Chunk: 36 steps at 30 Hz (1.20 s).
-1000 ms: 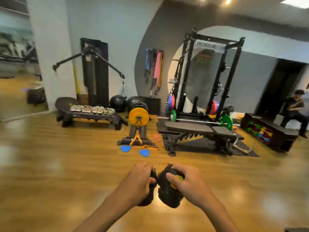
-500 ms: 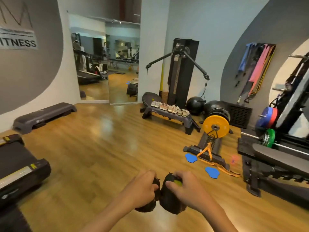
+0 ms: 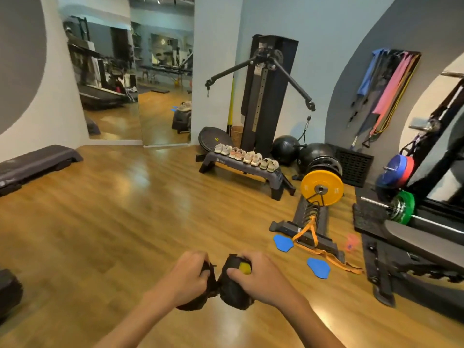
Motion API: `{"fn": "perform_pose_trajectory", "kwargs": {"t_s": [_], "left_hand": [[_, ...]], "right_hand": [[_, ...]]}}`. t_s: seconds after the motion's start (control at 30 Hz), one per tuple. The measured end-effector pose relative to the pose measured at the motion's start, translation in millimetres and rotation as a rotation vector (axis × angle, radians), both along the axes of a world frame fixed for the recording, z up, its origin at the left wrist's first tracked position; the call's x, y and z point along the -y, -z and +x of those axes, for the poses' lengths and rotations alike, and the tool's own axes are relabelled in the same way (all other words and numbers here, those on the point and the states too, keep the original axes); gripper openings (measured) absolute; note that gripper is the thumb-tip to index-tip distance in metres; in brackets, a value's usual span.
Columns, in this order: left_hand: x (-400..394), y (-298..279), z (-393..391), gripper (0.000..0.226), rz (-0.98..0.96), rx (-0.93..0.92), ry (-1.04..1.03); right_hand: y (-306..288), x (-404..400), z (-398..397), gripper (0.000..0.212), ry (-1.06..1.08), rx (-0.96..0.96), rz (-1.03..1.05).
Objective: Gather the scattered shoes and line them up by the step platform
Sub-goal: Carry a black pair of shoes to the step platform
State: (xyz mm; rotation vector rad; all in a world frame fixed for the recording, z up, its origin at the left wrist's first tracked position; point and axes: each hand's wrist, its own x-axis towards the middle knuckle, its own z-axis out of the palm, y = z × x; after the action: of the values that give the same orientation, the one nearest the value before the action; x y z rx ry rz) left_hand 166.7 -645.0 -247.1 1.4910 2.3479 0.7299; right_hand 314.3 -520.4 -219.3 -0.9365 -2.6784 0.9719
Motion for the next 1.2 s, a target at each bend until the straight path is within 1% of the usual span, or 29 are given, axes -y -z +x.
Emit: {"fn": "perform_pose_trajectory", "kwargs": {"t_s": [0.1,0.27,0.37,0.5,0.6,0.73,0.8,0.87,1.0,1.1,1.2], "left_hand": [[-53.1,-11.1,-48.5,0.012,-0.013,-0.08,0.037],[-157.1,-15.9,-118.5,0.006,0.008,-0.152,0.047],[-224.4,-10.3,-150.5,0.005,0.025,-0.169,0.053],[-315.0,-6.4,-180.9,0.005,0.056,-0.166,0.06],[-377.5,-3.9,-205.1,0.004,0.083,-0.169,0.055],[-450.6,6.4,-245.0,0.003,0.119,-0.152,0.064],[-488.3,13.6,-267.5,0.006,0.125,-0.151,0.087],[-527.5,22.4,-292.7,0.01,0.109,-0.152,0.128],[-606.8,38.0,-350.2,0.008,0.108,-0.144,0.2],[-661.5,44.6,-397.1,0.009,0.078,-0.112,0.242],[-719.3,49.3,-441.0,0.008,0.033,-0.09,0.323]], "right_hand": [[-2.6,-45.5,-41.5,0.027,0.011,-0.034,-0.015],[-2.1,-138.0,-106.6,0.027,0.027,-0.083,-0.025],[3.4,-198.0,-136.1,0.026,0.004,-0.077,-0.017],[9.4,-280.3,-173.1,0.02,-0.063,0.0,-0.067],[11.7,-344.0,-205.7,0.018,-0.072,0.022,-0.08],[16.1,-424.4,-246.8,0.02,-0.037,0.029,-0.061],[22.2,-461.8,-267.5,0.022,-0.018,0.037,-0.061],[30.6,-497.7,-290.3,0.02,0.011,0.036,-0.073],[48.1,-565.4,-340.6,0.018,0.081,0.072,-0.094],[50.5,-614.4,-379.1,0.025,0.176,0.116,-0.113],[52.8,-656.4,-408.8,0.034,0.273,0.09,-0.169]]}}
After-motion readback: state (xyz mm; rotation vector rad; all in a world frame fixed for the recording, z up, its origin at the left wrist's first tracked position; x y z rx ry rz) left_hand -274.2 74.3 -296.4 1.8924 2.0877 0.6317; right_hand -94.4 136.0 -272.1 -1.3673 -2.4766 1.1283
